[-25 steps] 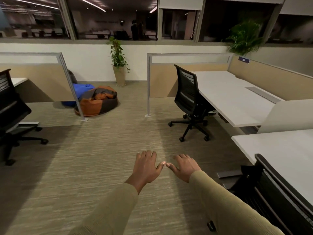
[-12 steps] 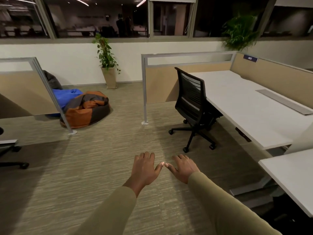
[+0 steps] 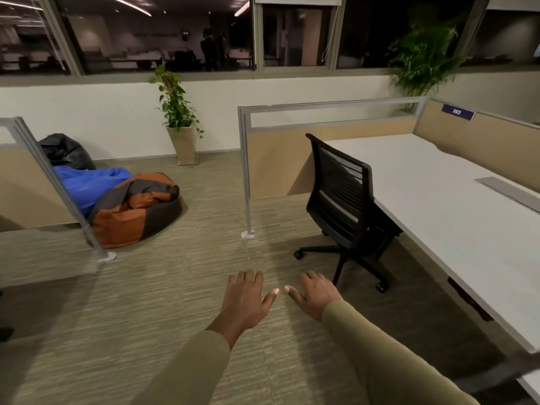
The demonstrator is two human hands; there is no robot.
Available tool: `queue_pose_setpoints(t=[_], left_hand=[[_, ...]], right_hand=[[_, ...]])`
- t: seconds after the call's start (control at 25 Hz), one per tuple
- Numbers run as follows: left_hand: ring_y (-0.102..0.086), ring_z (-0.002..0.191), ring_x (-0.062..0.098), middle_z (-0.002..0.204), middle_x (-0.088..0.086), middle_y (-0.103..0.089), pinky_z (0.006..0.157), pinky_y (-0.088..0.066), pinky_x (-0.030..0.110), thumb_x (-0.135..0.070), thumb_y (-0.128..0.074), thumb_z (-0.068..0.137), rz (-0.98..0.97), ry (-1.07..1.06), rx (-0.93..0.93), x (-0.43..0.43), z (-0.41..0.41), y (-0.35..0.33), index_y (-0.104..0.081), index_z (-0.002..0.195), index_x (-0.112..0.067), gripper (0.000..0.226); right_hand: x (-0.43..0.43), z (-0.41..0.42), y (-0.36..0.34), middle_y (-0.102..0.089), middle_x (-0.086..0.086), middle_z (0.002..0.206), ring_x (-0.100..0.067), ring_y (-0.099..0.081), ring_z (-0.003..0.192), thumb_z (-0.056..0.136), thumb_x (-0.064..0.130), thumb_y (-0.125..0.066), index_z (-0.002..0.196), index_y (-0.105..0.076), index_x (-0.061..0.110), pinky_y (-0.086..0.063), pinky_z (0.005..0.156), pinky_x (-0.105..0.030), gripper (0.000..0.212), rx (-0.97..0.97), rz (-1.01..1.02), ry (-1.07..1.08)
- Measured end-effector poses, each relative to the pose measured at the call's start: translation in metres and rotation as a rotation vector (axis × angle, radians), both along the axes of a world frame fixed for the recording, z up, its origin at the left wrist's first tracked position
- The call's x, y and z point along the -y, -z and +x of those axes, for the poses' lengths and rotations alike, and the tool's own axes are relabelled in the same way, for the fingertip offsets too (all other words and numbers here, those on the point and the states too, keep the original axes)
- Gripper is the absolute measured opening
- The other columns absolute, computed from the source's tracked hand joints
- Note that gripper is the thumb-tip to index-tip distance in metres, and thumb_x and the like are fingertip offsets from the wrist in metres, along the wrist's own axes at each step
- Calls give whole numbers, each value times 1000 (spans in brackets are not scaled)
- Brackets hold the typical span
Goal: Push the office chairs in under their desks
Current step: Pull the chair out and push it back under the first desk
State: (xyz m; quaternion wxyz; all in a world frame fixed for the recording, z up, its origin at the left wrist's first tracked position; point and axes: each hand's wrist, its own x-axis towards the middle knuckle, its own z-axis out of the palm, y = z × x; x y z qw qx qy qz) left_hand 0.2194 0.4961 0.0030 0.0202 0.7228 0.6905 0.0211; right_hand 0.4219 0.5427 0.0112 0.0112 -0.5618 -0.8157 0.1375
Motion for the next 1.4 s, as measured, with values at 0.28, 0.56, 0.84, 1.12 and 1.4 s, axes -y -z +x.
queue_pose_setpoints(t=[0.28,0.56,0.84,1.12,1.4], left_hand=[[-46,130,26,144,7,-51,111,-31,44,-68,-22,99,-21,30,31,-133,-11,0,-43,147,-16,74],[-48,127,26,139,7,-54,109,-33,43,-67,-26,100,-8,143,26,-282,-39,12,-47,143,-16,70],[-46,128,29,140,10,-53,110,-30,46,-64,-28,101,-40,320,48,-448,-74,4,-47,143,-15,67],[-51,122,27,132,9,-57,104,-37,45,-63,-28,101,27,441,90,-555,-52,-4,-50,138,-15,64],[-40,140,31,150,12,-46,116,-31,52,-63,-31,101,167,527,168,-672,0,-43,-40,149,-12,70]], right_hand=[[-126,-22,-10,-53,-13,140,-31,-49,128,97,68,-32,137,-50,12,-43,103,-44,71,12,11,-11],[-254,-43,0,-56,-10,135,-29,-52,124,96,70,-33,135,-53,16,-44,98,-42,70,46,36,85],[-367,-77,0,-59,-10,128,-28,-56,116,93,74,-28,123,-56,18,-46,95,-42,69,14,43,242],[-457,-54,-34,-60,-8,124,-28,-56,114,97,65,-38,132,-55,18,-45,94,-40,61,-5,232,376],[-538,-13,-72,-61,-7,118,-28,-56,105,97,51,-50,123,-61,15,-48,87,-40,46,-58,609,425]])
